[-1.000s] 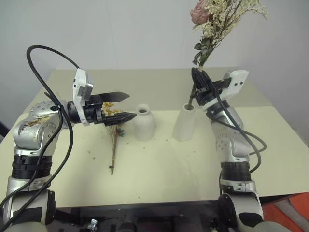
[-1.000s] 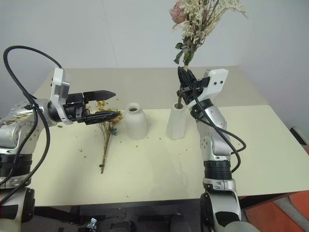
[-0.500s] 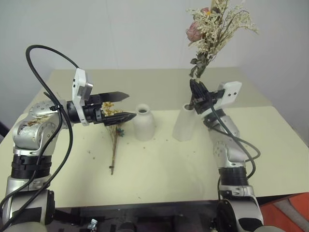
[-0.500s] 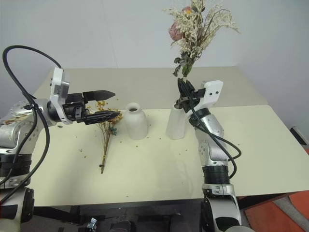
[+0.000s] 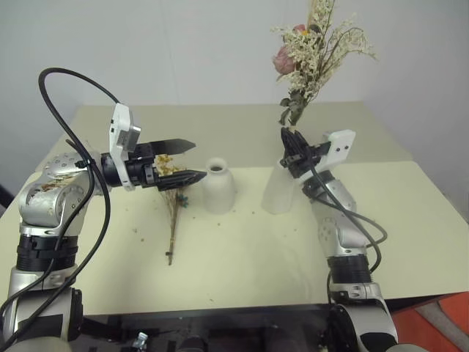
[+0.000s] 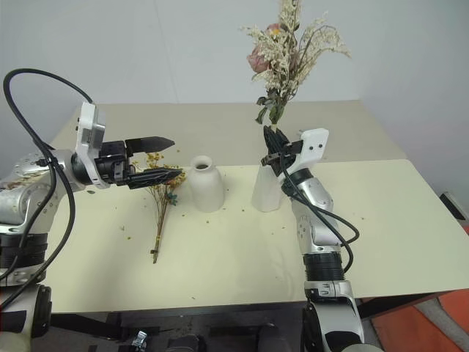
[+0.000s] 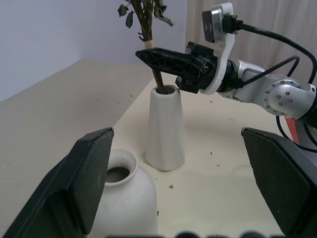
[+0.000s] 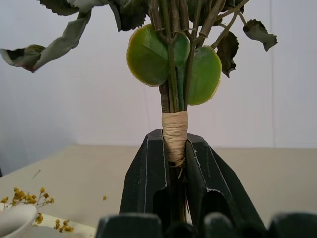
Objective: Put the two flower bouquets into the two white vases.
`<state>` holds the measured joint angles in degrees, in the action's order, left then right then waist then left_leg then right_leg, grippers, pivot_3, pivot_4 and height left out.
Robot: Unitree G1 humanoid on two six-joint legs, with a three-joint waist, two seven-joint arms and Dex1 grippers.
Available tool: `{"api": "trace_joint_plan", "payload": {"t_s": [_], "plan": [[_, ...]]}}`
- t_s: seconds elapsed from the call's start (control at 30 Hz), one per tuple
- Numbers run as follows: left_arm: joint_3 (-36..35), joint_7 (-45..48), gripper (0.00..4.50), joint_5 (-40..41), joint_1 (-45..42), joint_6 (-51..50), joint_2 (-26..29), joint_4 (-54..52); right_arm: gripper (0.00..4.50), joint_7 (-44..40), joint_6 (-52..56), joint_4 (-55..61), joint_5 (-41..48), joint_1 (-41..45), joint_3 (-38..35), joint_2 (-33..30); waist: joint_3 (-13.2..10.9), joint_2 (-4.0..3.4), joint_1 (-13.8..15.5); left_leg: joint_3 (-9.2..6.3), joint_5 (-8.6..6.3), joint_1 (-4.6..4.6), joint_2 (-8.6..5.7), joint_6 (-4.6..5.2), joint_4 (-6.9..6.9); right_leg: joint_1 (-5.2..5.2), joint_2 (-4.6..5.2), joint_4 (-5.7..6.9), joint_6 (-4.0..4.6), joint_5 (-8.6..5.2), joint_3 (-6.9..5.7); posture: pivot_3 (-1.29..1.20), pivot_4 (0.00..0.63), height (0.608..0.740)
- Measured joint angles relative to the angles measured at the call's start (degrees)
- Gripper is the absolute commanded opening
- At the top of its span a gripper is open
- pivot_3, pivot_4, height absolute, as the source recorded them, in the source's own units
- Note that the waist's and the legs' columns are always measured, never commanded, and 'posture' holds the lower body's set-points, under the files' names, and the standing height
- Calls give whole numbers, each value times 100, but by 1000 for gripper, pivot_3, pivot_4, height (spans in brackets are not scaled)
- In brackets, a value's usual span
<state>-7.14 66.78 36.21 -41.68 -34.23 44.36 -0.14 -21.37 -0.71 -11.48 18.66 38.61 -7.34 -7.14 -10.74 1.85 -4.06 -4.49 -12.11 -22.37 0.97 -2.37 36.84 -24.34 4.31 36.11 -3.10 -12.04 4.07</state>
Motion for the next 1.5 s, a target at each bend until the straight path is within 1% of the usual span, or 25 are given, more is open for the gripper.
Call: {"api": "trace_joint_plan", "payload": {"t_s": [0.2, 0.27, 0.33, 0.37, 0.4, 0.43, 0.6, 0.63, 0.73, 0.9, 1.1, 1.2, 1.4, 1.5], "plan": [[-67, -7, 4500, 6, 20, -91, 27, -43, 231, 49, -121, -38, -165, -176, 18, 59, 0, 0, -1, 0, 0, 1, 0, 0, 0, 0, 0, 1, -5, -3, 0, 0, 150, 740], [-67, -7, 4500, 9, 47, -98, 28, -52, 953, 66, -147, -17, -187, -181, 18, 55, 0, 0, -1, 0, 0, 1, 0, 0, 0, 0, 0, 1, -4, -3, 0, 0, 150, 740], [-68, -7, 4500, 14, 85, -107, 29, -59, 1506, 83, -152, 92, -226, -246, 20, 44, 0, 0, 3, 0, 0, 1, 0, 0, 0, 0, 0, 1, -4, -3, 0, 0, 150, 740], [-70, -7, 4500, 15, 94, -108, 31, -60, 1894, 92, -152, 167, -237, -313, 21, 34, 0, 0, 4, -1, 0, 0, 0, 0, 0, 0, 0, 0, -4, -2, 0, 0, 150, 740], [-74, -7, 4500, 15, 100, -109, 36, -60, 2093, 103, -152, 234, -256, -370, 21, 25, 0, 0, 4, -1, 0, -1, 0, 0, 0, 0, 1, 0, -4, -2, 0, 0, 150, 740], [-77, -7, 4500, 16, 102, -108, 39, -61, 2383, 120, -149, 299, -271, -413, 23, 6, 0, 0, 4, -1, 0, -2, -2, 0, 0, 0, 2, -1, -4, -2, 0, 0, 150, 740], [-78, -7, 4500, 17, 101, -108, 39, -66, 4114, 130, -4, 852, -274, -575, 38, -179, 0, 0, 5, -1, 0, 0, 0, 0, 0, 0, 0, 1, -20, -12, 0, 0, 150, 740], [-78, -7, 4500, 17, 101, -108, 39, -70, 4397, 95, 98, 1035, -263, -648, 50, -274, 0, 0, 6, -1, 0, 0, -1, 0, 0, 0, 1, 1, -20, -12, 0, 0, 150, 740], [-79, -9, 4500, 18, 102, -108, 39, -77, 4397, -13, 392, 1471, -162, -893, 59, -495, 0, 0, 10, -1, 0, 0, 0, 0, 0, 2, 1, 0, -20, -12, 0, 0, 150, 740], [-146, -40, 4500, 44, 173, -116, 72, -121, 4397, -475, 1066, 2278, 123, -1504, 91, -1129, 0, 0, 12, 0, 0, 0, -1, 0, 0, 3, 2, -3, -22, -13, 1, 0, 150, 740], [-386, -235, 4500, 209, 639, -277, 237, -398, 4397, -1072, 1647, 3042, 450, -2128, 139, -1933, 0, 0, 12, 1, 0, 5, 0, 0, 1, 6, 1, -2, -23, -15, 1, 0, 150, 740], [-547, -415, 4500, 214, 997, -353, 340, -608, 4397, -1383, 1790, 3174, 568, -2352, 134, -2250, 0, 1, 17, 2, 0, 5, 0, 0, 2, 8, 2, -3, -24, -16, 1, 0, 150, 740], [-817, -887, 4500, 210, 1732, -567, 518, -1028, 4397, -1606, 1901, 3182, 747, -2386, -18, -2471, -1, 1, 19, 2, 0, 7, 2, 0, 2, 7, 1, -2, -23, -16, 1, 0, 150, 740], [-924, -1267, 4500, 189, 2057, -847, 649, -1268, 4397, -2084, 1928, 3219, 989, -2481, -38, -2767, -2, 3, 31, 2, 0, 5, 1, 0, 2, 9, 3, -6, -24, -16, 1, 0, 150, 740]]}}
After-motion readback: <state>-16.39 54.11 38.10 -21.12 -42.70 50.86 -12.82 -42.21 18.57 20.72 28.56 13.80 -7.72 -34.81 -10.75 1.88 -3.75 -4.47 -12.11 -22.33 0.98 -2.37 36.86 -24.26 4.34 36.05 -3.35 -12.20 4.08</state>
